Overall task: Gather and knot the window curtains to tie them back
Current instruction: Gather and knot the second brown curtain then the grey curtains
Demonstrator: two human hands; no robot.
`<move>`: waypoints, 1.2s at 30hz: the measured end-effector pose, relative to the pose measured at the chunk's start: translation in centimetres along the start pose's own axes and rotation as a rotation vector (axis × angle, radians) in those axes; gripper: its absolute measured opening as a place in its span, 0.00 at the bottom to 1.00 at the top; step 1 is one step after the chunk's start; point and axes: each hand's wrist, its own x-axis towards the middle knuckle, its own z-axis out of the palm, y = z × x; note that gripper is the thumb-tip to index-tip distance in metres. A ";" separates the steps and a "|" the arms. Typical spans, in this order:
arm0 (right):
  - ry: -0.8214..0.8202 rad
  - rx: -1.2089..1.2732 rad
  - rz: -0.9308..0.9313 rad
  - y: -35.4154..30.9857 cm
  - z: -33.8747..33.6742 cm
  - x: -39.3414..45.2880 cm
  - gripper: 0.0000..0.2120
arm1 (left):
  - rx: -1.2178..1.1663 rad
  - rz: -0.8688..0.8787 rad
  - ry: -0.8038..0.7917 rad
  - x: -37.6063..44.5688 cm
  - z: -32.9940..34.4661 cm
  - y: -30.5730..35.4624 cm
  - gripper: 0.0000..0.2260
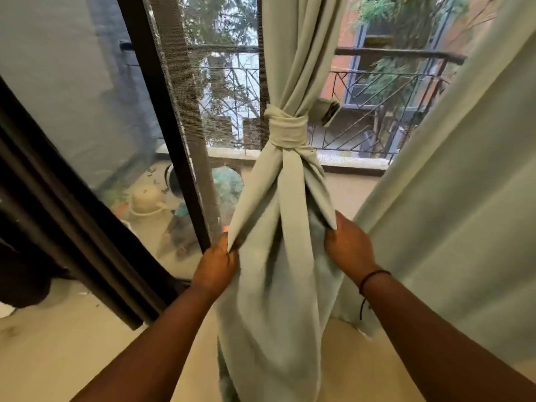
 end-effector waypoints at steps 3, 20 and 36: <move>-0.084 0.356 -0.010 -1.3 -0.2 0.2 0.15 | -0.166 0.064 -0.036 0.4 -0.3 0.9 0.15; 0.817 0.725 -0.211 -24.5 -15.4 13.7 0.24 | -0.665 0.787 0.473 14.4 -19.9 25.9 0.20; 0.577 0.582 -0.225 -29.1 -15.8 13.7 0.21 | -0.922 0.671 0.192 14.9 -25.0 27.1 0.07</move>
